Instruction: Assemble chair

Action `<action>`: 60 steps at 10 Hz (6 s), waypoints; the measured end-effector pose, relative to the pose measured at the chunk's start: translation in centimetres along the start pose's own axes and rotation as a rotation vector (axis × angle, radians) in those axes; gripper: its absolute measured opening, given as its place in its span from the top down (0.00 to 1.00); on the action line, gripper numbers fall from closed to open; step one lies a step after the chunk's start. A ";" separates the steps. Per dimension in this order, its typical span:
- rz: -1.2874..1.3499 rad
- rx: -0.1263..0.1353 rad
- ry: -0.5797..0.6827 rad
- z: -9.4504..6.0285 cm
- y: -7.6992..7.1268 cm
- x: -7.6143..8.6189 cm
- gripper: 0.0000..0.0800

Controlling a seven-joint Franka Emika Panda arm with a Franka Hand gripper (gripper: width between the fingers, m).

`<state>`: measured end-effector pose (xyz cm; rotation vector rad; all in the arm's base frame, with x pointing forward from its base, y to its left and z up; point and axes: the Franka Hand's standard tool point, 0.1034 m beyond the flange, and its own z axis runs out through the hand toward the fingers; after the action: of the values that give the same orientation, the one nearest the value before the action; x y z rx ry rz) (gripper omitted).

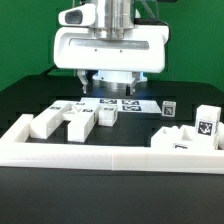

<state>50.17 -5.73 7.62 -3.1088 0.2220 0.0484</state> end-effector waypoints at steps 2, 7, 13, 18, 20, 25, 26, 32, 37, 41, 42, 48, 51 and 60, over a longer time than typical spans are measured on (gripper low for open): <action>0.016 0.029 -0.194 0.5 0.5 -0.5 0.19; 0.024 0.061 -0.499 1.1 0.3 -1.3 0.19; 0.034 0.060 -0.683 3.2 0.7 -2.2 0.19; 0.031 0.052 -0.682 4.3 0.3 -3.1 0.19; 0.031 0.047 -0.682 4.9 -0.3 -3.5 0.19; 0.041 0.042 -0.685 5.0 -0.9 -3.7 0.19; 0.041 0.043 -0.685 5.0 -0.9 -3.6 0.19; 0.052 0.050 -0.681 5.0 0.0 -3.5 0.19; 0.066 0.052 -0.683 4.5 -0.1 -4.2 0.19; 0.068 0.044 -0.692 4.6 -1.2 -5.0 0.19; 0.069 0.044 -0.692 4.6 -1.1 -5.0 0.19; 0.087 0.032 -0.687 5.2 -1.1 -5.0 0.19; 0.089 0.029 -0.686 5.4 -1.9 -5.0 0.19; -0.080 0.091 -0.701 6.1 -3.2 -5.7 0.19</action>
Offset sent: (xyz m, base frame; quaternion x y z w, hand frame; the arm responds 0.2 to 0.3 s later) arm -0.0021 -0.0047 -0.0057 0.0042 -0.1878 0.0036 0.9822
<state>44.80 -1.55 1.77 -2.7852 0.0720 1.0549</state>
